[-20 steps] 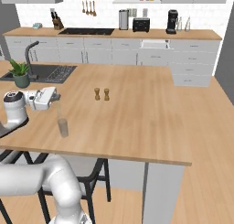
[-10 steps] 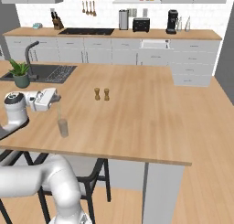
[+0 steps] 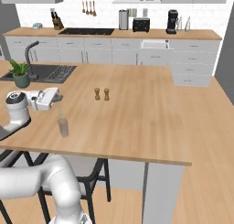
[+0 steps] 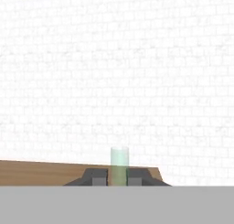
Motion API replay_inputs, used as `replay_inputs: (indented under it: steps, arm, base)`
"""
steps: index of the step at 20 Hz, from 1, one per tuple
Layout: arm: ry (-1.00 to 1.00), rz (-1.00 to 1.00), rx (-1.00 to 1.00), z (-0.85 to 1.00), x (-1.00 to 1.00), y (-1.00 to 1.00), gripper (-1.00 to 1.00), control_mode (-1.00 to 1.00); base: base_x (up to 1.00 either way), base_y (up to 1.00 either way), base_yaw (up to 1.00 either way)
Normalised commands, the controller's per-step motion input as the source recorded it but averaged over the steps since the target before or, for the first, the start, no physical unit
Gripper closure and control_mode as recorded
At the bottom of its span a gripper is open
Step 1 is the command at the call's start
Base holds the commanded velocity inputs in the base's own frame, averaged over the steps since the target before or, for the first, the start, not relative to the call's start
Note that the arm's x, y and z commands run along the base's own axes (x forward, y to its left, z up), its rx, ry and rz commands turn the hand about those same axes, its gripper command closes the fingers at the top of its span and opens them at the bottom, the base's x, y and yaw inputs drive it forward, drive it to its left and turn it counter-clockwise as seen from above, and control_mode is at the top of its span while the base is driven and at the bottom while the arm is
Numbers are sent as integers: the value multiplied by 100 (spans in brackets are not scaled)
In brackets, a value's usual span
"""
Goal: Take a straw from the drawer in front and place it inside the glass cup on the dining counter.
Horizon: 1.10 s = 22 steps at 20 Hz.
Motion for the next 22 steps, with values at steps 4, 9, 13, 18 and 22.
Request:
replay_inputs:
  steps: [4,9,13,18,22]
  arm:
    - [0,0,0,3,-24,1,100,-100]
    - [0,0,0,4,-9,0,100,-100]
    - [0,0,0,0,0,0,100,-100]
    - [0,0,0,0,0,0,100,-100]
    - [0,0,0,0,0,-4,100,-100]
  base:
    - [0,0,0]
    - [0,0,0]
    - [0,0,0]
    - [0,0,0]
    - [0,0,0]
